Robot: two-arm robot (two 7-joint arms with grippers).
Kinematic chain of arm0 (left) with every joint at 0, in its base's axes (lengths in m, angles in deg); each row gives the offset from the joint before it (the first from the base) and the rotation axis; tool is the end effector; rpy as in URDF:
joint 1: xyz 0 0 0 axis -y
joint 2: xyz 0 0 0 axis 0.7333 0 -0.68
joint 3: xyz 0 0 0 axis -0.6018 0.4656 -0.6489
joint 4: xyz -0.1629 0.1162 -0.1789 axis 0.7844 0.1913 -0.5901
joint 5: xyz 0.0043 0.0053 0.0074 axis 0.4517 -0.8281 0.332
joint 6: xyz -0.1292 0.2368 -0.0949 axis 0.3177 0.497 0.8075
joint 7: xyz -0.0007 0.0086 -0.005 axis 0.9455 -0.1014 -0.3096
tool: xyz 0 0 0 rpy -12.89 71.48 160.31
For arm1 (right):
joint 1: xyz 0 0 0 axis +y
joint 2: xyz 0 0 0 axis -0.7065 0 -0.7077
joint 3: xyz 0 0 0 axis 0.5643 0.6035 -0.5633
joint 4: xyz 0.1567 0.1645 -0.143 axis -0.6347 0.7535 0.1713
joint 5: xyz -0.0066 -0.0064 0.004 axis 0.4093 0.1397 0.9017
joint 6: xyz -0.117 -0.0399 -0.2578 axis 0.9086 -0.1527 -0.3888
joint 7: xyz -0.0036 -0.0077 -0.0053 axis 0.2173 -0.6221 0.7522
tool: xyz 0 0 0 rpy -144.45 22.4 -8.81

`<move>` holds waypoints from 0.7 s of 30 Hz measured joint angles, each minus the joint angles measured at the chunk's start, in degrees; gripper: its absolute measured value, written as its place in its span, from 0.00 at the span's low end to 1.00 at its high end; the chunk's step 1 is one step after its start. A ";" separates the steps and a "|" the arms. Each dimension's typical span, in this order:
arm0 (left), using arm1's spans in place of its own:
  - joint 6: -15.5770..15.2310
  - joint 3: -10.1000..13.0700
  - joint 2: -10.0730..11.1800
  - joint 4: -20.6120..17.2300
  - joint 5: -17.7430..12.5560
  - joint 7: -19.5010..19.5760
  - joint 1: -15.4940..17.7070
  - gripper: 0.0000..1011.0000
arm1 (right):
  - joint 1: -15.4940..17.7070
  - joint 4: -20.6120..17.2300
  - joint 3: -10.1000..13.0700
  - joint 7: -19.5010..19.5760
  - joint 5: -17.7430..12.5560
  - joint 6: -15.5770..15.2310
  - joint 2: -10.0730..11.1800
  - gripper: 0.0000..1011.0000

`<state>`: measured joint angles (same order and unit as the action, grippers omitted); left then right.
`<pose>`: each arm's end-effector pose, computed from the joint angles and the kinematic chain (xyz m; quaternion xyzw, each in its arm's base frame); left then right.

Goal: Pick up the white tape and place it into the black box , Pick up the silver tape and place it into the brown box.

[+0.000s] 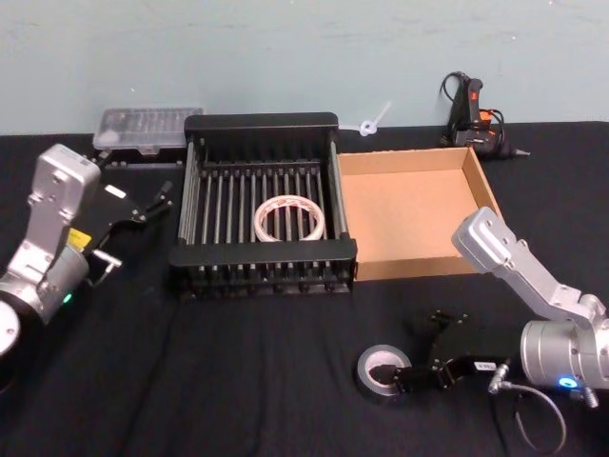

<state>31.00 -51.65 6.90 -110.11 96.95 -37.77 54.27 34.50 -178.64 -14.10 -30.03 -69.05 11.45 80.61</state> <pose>0.3329 0.0764 -0.2804 0.1416 -0.1325 0.5799 0.7913 0.2997 -0.0384 -0.2335 -0.3051 0.1357 -0.2706 0.9029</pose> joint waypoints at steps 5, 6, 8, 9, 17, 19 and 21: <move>0.00 0.00 0.00 0.00 0.00 0.00 0.00 0.99 | -0.38 0.34 -0.45 -0.16 0.34 -0.31 -0.12 0.99; 0.00 0.00 0.00 0.00 0.00 0.00 0.00 0.99 | -0.45 0.41 -0.53 -0.20 0.39 -0.33 -0.13 0.99; 0.00 0.00 0.00 0.00 0.00 0.00 0.00 0.99 | -0.63 0.53 -0.67 -0.32 0.51 -0.39 -0.17 0.99; 0.00 0.00 0.00 0.00 0.00 0.00 0.00 0.99 | -0.71 0.59 -0.76 -0.40 0.57 -0.41 -0.20 0.99; 0.00 0.00 0.00 0.00 0.00 0.00 0.00 0.99 | -1.40 1.22 -1.43 -0.90 1.09 -0.54 -0.47 0.99; 0.00 0.00 0.00 0.00 0.00 0.00 0.00 0.99 | -1.52 1.39 -1.58 -1.00 1.25 -0.60 -0.56 0.99; 0.00 0.00 0.00 0.00 0.00 0.00 0.00 0.99 | -1.67 1.61 -1.68 -1.08 1.37 -0.63 -0.64 0.99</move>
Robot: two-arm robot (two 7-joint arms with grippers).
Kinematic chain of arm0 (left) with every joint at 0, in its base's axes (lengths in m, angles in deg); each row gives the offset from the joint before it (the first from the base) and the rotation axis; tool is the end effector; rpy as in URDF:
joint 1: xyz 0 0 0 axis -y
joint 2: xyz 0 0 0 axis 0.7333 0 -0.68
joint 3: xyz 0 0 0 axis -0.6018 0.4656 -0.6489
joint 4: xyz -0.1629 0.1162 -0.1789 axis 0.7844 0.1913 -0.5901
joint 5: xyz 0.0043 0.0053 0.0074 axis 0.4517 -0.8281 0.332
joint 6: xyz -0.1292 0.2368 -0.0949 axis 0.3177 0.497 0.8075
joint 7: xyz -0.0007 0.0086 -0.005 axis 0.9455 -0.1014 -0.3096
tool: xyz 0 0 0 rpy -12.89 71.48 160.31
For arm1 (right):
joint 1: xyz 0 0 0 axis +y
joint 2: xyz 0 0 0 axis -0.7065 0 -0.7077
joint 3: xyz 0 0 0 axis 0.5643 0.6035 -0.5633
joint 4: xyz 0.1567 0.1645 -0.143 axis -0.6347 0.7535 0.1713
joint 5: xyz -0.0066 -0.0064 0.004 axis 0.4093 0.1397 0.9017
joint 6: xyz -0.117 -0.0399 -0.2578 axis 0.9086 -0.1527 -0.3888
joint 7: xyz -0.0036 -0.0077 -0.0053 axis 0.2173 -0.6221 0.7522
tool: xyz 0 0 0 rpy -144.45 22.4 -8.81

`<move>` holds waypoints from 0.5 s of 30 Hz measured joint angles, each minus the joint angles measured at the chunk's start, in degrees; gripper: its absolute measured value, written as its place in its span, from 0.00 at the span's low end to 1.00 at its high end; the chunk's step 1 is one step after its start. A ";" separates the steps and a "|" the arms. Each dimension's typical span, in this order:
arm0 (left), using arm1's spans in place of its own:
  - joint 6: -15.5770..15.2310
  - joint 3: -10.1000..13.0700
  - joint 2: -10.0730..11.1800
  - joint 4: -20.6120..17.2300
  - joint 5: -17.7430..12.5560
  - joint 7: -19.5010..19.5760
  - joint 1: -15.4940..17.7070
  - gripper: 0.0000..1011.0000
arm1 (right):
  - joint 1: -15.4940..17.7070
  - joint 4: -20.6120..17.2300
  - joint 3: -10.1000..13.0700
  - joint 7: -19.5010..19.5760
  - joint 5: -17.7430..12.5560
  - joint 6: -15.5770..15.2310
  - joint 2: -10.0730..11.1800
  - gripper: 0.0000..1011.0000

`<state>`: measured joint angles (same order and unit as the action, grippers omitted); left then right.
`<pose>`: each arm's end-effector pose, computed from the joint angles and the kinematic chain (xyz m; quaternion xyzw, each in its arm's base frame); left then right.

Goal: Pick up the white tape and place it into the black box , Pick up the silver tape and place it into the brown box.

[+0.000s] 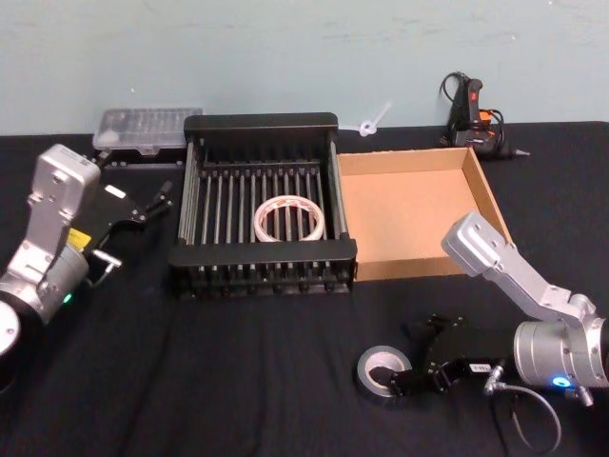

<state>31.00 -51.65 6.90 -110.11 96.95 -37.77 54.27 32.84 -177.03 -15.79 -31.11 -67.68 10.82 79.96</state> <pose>0.3329 0.0764 -0.2804 0.1416 -0.1325 0.5799 0.7913 0.3046 -0.0352 -0.2372 -0.3190 0.1360 -0.2615 0.9007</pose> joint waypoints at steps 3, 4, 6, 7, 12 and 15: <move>0.00 0.00 0.00 0.00 0.00 0.00 0.00 0.99 | -0.12 0.28 -0.10 -0.13 0.14 0.00 -0.10 0.99; 0.00 0.00 0.00 0.00 0.00 0.00 0.00 0.99 | -0.16 0.34 -0.13 -0.16 0.19 0.00 -0.13 0.99; 0.00 0.00 0.00 0.00 0.00 0.00 0.00 0.99 | -0.22 0.55 -0.18 -0.19 0.31 -0.01 -0.25 0.99; 0.00 0.00 0.00 0.00 0.00 0.00 0.00 0.99 | -0.24 0.60 -0.18 -0.21 0.34 -0.01 -0.27 0.99; 0.00 0.00 0.00 0.00 0.00 0.00 0.00 0.99 | -0.34 0.97 -0.22 -0.33 0.50 0.04 -0.45 0.99; 0.00 0.00 0.00 0.00 0.00 0.00 0.00 0.99 | -0.34 1.00 -0.21 -0.33 0.54 0.05 -0.47 0.99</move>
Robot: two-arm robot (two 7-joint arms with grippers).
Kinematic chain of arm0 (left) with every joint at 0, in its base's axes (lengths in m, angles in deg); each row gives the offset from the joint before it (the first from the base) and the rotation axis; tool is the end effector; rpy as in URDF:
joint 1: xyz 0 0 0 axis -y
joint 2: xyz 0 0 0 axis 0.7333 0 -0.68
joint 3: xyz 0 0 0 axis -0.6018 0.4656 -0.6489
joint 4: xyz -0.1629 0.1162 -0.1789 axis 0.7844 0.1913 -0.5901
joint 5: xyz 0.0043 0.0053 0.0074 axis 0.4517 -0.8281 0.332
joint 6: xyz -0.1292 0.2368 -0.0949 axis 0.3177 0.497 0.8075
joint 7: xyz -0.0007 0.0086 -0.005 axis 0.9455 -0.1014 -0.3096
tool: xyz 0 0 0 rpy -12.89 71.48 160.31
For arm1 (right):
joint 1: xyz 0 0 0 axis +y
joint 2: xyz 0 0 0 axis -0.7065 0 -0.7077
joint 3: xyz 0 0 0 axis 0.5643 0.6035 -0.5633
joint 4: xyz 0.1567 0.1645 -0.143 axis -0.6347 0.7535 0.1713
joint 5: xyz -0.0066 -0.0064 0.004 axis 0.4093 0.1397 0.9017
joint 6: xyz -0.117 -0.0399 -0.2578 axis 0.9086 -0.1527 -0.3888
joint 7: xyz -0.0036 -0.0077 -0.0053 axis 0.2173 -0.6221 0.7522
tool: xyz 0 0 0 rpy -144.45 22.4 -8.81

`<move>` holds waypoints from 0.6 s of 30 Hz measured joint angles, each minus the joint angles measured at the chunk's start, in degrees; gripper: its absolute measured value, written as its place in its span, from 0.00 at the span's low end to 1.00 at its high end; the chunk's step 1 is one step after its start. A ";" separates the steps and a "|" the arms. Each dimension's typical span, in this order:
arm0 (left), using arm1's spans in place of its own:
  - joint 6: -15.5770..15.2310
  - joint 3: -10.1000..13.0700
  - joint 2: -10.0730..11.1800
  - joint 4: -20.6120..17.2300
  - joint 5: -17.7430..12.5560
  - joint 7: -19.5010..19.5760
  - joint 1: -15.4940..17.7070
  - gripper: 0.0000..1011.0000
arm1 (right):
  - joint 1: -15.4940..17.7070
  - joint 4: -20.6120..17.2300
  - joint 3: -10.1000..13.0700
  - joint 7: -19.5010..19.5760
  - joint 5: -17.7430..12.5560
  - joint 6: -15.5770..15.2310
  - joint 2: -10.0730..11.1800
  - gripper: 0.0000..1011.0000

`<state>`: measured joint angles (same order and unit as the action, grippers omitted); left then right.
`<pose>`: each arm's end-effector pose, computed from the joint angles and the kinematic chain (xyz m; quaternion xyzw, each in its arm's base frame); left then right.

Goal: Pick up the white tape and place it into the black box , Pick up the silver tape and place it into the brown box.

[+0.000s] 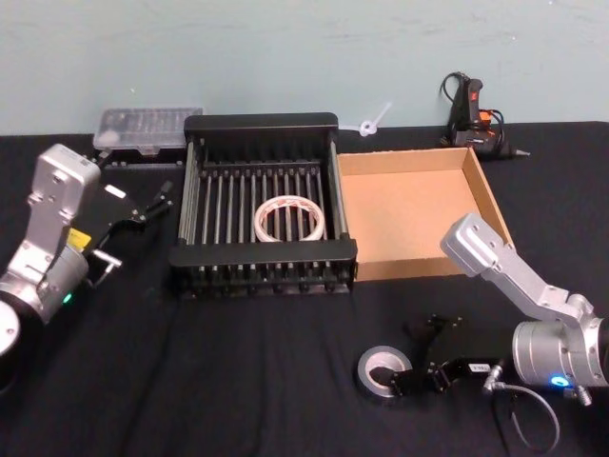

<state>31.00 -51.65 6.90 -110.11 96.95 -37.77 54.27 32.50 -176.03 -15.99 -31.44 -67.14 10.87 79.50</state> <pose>0.3329 0.0764 -0.2804 0.1416 -0.1325 0.5799 0.7913 0.3068 -0.0355 -0.2401 -0.3220 0.1375 -0.2620 0.8993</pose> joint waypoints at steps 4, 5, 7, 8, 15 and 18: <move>0.00 0.00 0.00 0.00 0.00 0.00 0.00 0.99 | 0.01 0.00 0.01 0.00 0.03 0.00 0.00 0.99; 0.00 0.00 0.00 0.00 0.00 0.00 0.00 0.99 | 0.02 0.00 0.01 0.01 0.03 0.00 0.00 0.99; 0.00 0.00 0.00 0.00 0.00 0.00 0.00 0.99 | 0.03 0.00 0.02 0.01 0.03 0.00 0.01 0.99; 0.00 0.00 0.00 0.00 0.00 0.00 0.00 0.99 | 0.04 0.00 0.03 0.01 0.03 0.00 0.01 0.99; 0.00 0.00 0.00 0.00 0.00 0.00 0.00 0.99 | 0.05 -0.03 0.03 0.03 0.03 0.00 0.05 0.99; 0.00 0.00 0.00 0.00 0.00 0.00 0.00 0.99 | 0.05 -0.04 0.03 0.03 0.03 -0.01 0.06 0.99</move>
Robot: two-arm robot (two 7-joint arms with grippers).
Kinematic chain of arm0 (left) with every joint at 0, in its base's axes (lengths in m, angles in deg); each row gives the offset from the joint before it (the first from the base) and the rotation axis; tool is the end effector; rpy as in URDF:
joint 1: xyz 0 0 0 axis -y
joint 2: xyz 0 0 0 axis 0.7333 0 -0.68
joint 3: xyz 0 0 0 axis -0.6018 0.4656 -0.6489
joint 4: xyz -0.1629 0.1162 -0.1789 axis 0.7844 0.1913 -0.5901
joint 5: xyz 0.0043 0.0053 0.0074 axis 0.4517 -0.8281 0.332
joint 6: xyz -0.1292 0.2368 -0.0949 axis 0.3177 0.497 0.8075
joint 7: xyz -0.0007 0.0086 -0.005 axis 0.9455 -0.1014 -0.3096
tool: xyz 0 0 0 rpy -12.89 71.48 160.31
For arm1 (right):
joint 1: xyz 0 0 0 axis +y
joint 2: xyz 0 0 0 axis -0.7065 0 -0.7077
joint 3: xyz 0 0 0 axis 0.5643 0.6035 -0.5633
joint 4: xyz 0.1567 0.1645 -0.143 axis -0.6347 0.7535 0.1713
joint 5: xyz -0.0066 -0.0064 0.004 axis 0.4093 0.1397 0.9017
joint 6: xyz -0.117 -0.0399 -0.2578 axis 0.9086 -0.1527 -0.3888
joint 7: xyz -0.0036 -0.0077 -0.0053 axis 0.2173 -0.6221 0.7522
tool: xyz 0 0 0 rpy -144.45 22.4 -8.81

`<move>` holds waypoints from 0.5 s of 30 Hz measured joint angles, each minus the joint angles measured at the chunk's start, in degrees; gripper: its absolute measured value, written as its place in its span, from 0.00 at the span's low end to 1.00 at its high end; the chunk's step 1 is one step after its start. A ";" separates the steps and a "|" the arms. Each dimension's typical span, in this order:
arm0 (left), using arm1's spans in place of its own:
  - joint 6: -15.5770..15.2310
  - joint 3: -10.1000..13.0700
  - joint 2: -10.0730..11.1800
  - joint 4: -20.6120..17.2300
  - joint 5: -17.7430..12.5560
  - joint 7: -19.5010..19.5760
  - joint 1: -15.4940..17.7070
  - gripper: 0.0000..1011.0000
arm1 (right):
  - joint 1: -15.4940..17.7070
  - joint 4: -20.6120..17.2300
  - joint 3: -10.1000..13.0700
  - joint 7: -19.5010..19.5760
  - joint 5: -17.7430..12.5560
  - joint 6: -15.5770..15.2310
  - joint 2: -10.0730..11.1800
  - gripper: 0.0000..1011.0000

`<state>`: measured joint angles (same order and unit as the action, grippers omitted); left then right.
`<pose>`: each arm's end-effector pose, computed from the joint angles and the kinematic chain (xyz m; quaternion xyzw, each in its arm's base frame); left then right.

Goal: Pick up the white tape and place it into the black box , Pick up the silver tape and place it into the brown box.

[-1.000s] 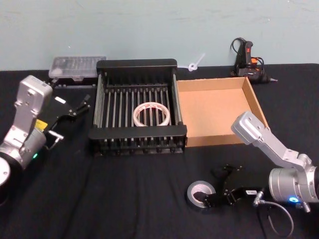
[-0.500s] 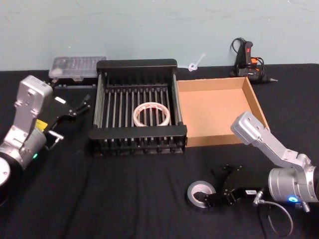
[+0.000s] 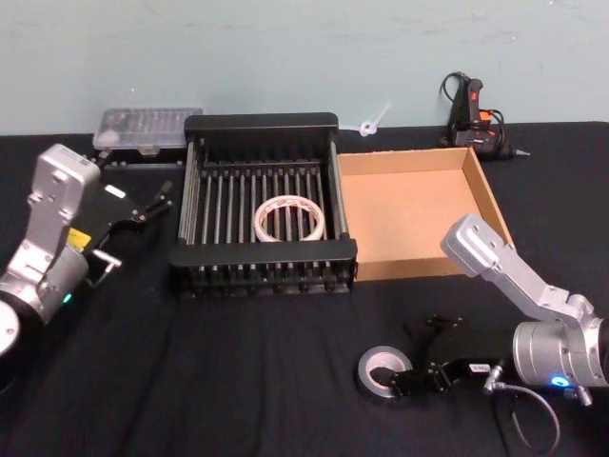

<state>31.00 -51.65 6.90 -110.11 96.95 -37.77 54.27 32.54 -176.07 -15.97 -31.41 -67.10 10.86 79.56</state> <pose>0.3329 0.0764 -0.2804 0.1416 -0.1325 0.5799 0.7913 0.3067 -0.0357 -0.2401 -0.3226 0.1372 -0.2624 0.8990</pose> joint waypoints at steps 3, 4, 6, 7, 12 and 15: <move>0.00 0.00 0.00 0.00 0.00 0.00 0.00 0.99 | 0.00 -0.02 0.00 0.01 0.00 0.00 0.02 0.99; 0.00 0.00 0.00 0.00 0.00 0.00 0.00 0.99 | 0.01 -0.02 0.00 0.01 0.00 0.00 0.02 0.97; 0.00 0.00 0.00 0.00 0.00 0.00 0.00 0.99 | 0.01 -0.02 0.00 0.01 0.00 -0.01 0.02 0.94; 0.00 0.00 0.00 0.00 0.00 0.00 0.00 0.99 | 0.01 -0.01 0.00 0.02 0.00 -0.02 0.02 0.92; 0.00 0.00 0.00 0.00 0.00 0.00 0.00 0.99 | 0.01 0.00 -0.01 0.03 0.02 -0.06 0.03 0.79; 0.00 0.00 0.00 0.00 0.00 0.00 0.00 0.99 | 0.01 0.00 -0.01 0.04 0.03 -0.11 0.03 0.70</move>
<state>31.00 -51.65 6.90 -110.11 96.95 -37.77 54.27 32.55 -176.07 -15.97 -31.37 -67.08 10.75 79.58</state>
